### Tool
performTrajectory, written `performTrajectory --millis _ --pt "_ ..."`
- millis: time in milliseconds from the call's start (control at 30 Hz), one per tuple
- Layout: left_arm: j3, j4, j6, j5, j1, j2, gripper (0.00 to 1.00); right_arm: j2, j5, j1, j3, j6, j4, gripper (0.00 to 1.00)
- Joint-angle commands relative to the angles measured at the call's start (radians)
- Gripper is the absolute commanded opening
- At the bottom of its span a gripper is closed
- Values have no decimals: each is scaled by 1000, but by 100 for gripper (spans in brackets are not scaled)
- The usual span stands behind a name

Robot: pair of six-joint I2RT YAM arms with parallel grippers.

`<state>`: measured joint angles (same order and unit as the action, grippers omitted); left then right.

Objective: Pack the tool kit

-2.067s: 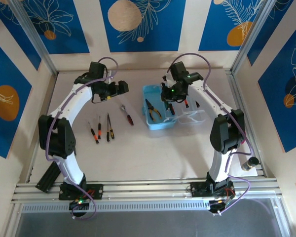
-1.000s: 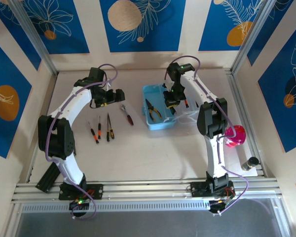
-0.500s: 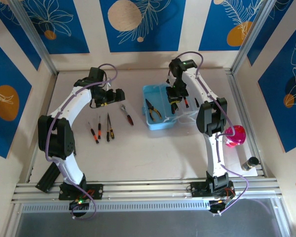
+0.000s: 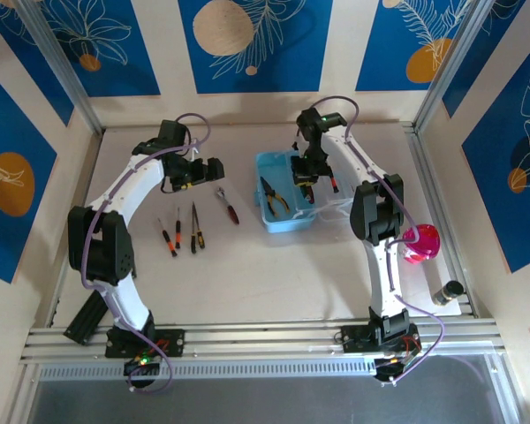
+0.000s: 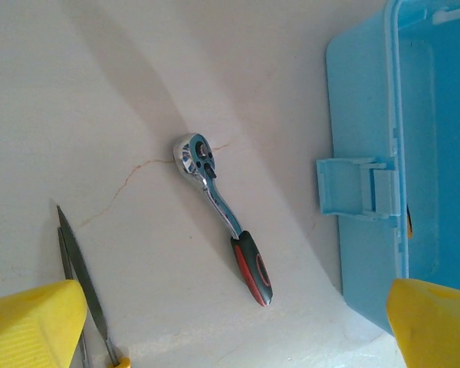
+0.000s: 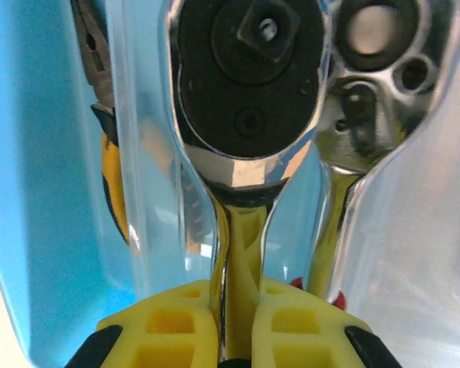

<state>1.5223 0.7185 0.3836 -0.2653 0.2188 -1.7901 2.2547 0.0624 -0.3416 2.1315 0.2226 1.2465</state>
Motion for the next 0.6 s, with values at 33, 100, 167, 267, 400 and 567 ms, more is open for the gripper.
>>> performTrajectory --millis 33,100,167,267,400,567 --pt "2 -4 1 -29 -8 -3 100 -34 -16 -8 -56 55 -45 0" --pt "4 -4 -1 -28 -8 -2 100 -38 12 -9 -76 60 -45 0" --pt "3 -5 0 -28 -10 -3 100 -46 54 -8 -98 60 -45 0" --pt "-1 -8 1 -30 -11 -6 100 -59 136 -8 -117 55 -38 0" --pt "-7 -14 0 -34 -10 -9 100 -72 236 -7 -120 52 -24 0" --pt "-10 -15 3 -33 -13 -6 100 -76 322 -10 -110 47 -15 0"
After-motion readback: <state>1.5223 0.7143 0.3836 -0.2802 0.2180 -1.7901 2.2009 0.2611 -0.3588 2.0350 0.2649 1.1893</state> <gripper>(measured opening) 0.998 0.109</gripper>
